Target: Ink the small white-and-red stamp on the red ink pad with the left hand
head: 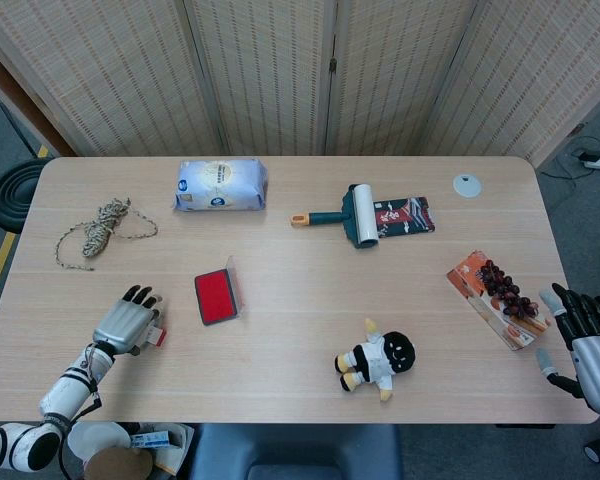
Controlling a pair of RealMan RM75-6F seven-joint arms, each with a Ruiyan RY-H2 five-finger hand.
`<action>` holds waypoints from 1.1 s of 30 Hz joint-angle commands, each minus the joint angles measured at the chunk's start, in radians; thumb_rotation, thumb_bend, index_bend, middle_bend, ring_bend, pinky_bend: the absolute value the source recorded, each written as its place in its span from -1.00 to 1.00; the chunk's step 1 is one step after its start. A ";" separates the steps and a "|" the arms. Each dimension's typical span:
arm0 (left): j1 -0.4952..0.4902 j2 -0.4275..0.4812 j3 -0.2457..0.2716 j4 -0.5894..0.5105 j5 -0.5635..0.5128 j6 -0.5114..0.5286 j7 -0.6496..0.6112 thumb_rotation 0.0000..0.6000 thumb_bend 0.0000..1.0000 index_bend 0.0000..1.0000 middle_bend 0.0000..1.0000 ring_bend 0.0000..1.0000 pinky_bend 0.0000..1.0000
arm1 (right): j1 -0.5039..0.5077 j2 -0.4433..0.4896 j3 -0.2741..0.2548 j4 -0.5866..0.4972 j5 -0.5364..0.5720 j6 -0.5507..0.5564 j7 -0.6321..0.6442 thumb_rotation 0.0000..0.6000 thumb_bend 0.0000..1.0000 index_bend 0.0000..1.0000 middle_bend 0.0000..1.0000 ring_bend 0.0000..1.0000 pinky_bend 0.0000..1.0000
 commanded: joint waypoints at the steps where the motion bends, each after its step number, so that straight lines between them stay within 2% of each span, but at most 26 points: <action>1: 0.001 0.000 0.002 -0.002 -0.001 0.003 0.002 1.00 -0.41 -0.01 -0.56 -0.98 -1.00 | 0.000 -0.001 0.000 0.000 0.000 -0.001 -0.002 1.00 -0.18 -0.96 -1.00 -1.00 -1.00; 4: 0.003 0.002 0.001 -0.007 -0.002 0.009 0.001 1.00 -0.41 0.05 -0.48 -0.88 -0.98 | 0.001 -0.002 0.000 -0.001 0.000 -0.002 -0.003 1.00 -0.18 -0.96 -1.00 -1.00 -1.00; 10: 0.014 0.021 0.001 -0.032 0.011 0.032 -0.018 1.00 -0.41 0.20 -0.30 -0.58 -0.65 | 0.005 -0.004 0.002 0.000 0.008 -0.013 -0.010 1.00 -0.18 -0.96 -1.00 -1.00 -1.00; 15: 0.020 0.039 -0.001 -0.053 0.014 0.049 -0.019 1.00 -0.41 0.26 -0.24 -0.46 -0.52 | 0.008 -0.005 0.002 -0.001 0.011 -0.019 -0.013 1.00 -0.18 -0.96 -1.00 -1.00 -1.00; 23: 0.007 0.088 -0.017 -0.120 0.003 0.058 0.006 1.00 -0.41 0.27 -0.23 -0.46 -0.50 | 0.012 -0.005 0.005 0.002 0.024 -0.031 -0.007 1.00 -0.18 -0.96 -1.00 -1.00 -1.00; 33: -0.104 0.124 -0.066 -0.164 -0.106 -0.060 0.062 1.00 -0.41 0.28 -0.22 -0.45 -0.49 | 0.022 0.007 0.019 0.015 0.062 -0.056 0.044 1.00 -0.18 -0.96 -1.00 -1.00 -1.00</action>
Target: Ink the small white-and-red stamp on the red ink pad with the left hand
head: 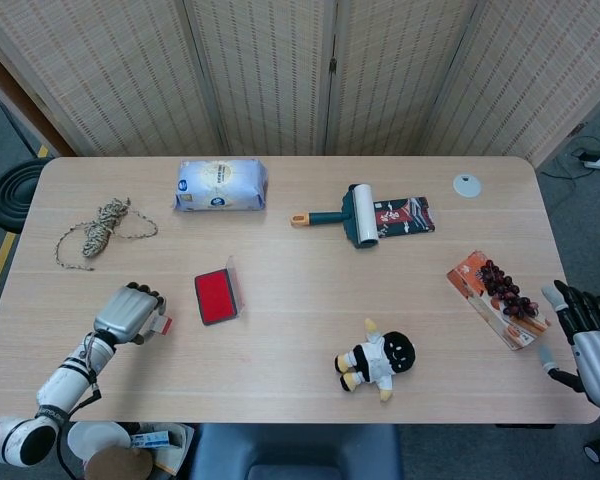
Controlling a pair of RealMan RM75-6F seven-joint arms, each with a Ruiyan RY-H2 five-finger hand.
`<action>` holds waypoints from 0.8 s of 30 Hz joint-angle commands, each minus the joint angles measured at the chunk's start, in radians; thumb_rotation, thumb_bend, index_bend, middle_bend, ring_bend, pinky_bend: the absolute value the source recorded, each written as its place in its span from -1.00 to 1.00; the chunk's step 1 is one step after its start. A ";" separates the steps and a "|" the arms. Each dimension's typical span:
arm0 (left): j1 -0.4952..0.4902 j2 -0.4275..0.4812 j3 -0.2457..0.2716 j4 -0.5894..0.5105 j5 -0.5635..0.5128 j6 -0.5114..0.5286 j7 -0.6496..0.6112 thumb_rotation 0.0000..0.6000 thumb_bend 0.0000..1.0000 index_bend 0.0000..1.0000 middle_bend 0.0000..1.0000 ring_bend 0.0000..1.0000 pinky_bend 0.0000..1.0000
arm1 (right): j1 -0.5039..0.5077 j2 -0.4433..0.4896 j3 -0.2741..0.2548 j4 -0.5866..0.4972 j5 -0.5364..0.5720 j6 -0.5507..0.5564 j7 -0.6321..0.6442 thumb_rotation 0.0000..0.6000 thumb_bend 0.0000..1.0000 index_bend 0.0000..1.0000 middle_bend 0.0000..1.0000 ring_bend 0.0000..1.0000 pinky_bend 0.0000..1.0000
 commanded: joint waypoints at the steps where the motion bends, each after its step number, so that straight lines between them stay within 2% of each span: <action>1: -0.052 0.018 -0.022 -0.021 -0.062 -0.046 0.038 1.00 -0.41 0.28 -0.22 -0.45 -0.49 | 0.005 0.006 0.008 0.008 0.017 -0.012 0.025 1.00 -0.18 -0.96 -1.00 -1.00 -1.00; 11: -0.199 -0.022 -0.036 0.007 -0.239 -0.117 0.138 1.00 -0.41 0.27 -0.20 -0.45 -0.49 | 0.015 0.027 0.016 0.042 0.036 -0.037 0.126 1.00 -0.18 -0.96 -1.00 -1.00 -1.00; 24: -0.326 -0.108 -0.009 0.123 -0.358 -0.176 0.160 1.00 -0.41 0.28 -0.18 -0.45 -0.49 | 0.019 0.045 0.021 0.074 0.046 -0.055 0.223 1.00 -0.18 -0.96 -1.00 -1.00 -1.00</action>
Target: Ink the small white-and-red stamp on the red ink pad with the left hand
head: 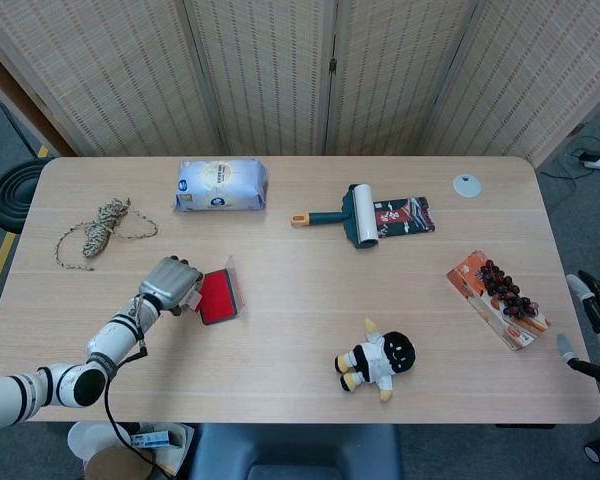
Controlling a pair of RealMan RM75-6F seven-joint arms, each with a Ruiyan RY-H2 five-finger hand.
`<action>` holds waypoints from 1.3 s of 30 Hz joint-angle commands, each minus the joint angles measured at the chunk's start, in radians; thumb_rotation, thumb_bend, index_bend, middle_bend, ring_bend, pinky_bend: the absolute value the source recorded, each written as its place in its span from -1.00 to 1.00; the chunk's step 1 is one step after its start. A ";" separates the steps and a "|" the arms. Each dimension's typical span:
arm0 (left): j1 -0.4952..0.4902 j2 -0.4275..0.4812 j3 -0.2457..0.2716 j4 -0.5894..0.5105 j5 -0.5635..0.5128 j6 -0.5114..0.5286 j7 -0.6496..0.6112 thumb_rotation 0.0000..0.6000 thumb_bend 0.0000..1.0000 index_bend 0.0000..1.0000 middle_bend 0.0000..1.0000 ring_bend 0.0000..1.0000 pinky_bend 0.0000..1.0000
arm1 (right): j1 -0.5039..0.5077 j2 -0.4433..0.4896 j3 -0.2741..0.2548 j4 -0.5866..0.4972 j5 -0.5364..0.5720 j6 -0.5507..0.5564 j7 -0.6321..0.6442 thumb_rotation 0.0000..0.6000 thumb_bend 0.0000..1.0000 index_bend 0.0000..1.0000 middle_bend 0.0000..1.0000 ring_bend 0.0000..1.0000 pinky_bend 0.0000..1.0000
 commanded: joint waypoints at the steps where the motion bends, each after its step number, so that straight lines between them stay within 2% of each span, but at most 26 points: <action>1: -0.031 -0.025 0.011 0.034 -0.029 -0.021 0.005 1.00 -0.41 0.28 -0.18 -0.45 -0.49 | 0.001 0.006 0.001 0.012 0.002 -0.004 0.028 1.00 -0.18 -0.96 -1.00 -1.00 -1.00; 13: -0.108 -0.114 0.057 0.140 -0.103 -0.043 0.005 1.00 -0.41 0.29 -0.17 -0.45 -0.49 | -0.003 0.021 -0.003 0.048 -0.004 -0.009 0.118 1.00 -0.18 -0.96 -1.00 -1.00 -1.00; 27: -0.115 -0.142 0.100 0.132 -0.107 0.020 -0.002 1.00 -0.41 0.29 -0.17 -0.45 -0.49 | -0.015 0.025 -0.012 0.041 -0.032 0.024 0.117 1.00 -0.18 -0.96 -1.00 -1.00 -1.00; 39: -0.098 -0.152 0.112 0.129 -0.096 0.058 -0.011 1.00 -0.41 0.30 -0.15 -0.45 -0.49 | -0.018 0.026 -0.015 0.037 -0.039 0.033 0.112 1.00 -0.18 -0.96 -1.00 -1.00 -1.00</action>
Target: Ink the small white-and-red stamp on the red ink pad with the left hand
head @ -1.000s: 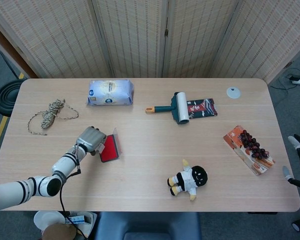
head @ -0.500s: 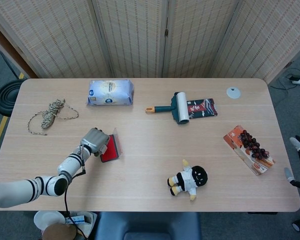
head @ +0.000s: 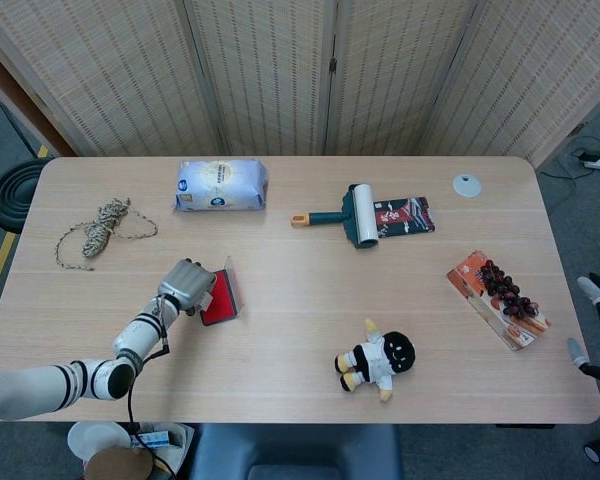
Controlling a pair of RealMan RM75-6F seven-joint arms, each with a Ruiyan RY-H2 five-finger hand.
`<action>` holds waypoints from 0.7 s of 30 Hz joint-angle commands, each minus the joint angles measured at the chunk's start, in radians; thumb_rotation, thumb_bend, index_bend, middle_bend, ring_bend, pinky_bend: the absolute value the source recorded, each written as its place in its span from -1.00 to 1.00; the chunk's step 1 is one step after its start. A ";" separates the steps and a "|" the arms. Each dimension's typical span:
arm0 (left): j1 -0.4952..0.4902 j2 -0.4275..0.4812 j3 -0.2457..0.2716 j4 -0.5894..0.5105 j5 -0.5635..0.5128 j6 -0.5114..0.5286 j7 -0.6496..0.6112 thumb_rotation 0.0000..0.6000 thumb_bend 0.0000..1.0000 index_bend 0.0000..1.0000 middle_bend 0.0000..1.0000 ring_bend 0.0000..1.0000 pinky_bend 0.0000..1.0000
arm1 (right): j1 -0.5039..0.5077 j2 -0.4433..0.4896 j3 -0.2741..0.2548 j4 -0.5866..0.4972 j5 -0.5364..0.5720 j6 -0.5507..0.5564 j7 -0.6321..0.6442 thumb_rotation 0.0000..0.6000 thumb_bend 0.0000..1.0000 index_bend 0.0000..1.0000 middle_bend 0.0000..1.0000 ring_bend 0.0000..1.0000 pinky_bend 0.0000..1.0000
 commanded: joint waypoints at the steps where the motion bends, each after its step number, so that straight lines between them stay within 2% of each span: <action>1: 0.003 -0.001 0.001 -0.002 0.003 0.004 -0.002 1.00 -0.41 0.30 -0.15 -0.45 -0.49 | 0.000 0.000 0.000 0.000 0.000 0.001 -0.001 1.00 -0.18 -0.96 -1.00 -1.00 -1.00; 17: 0.025 -0.013 0.007 -0.011 0.009 0.038 0.005 1.00 -0.41 0.32 -0.13 -0.45 -0.49 | -0.003 0.000 0.000 -0.004 0.000 0.007 -0.009 1.00 -0.18 -0.96 -1.00 -1.00 -1.00; 21: 0.024 0.005 0.005 -0.051 0.010 0.082 0.034 1.00 -0.41 0.31 -0.13 -0.45 -0.49 | -0.003 0.000 0.000 -0.003 0.000 0.009 -0.007 1.00 -0.18 -0.96 -1.00 -1.00 -1.00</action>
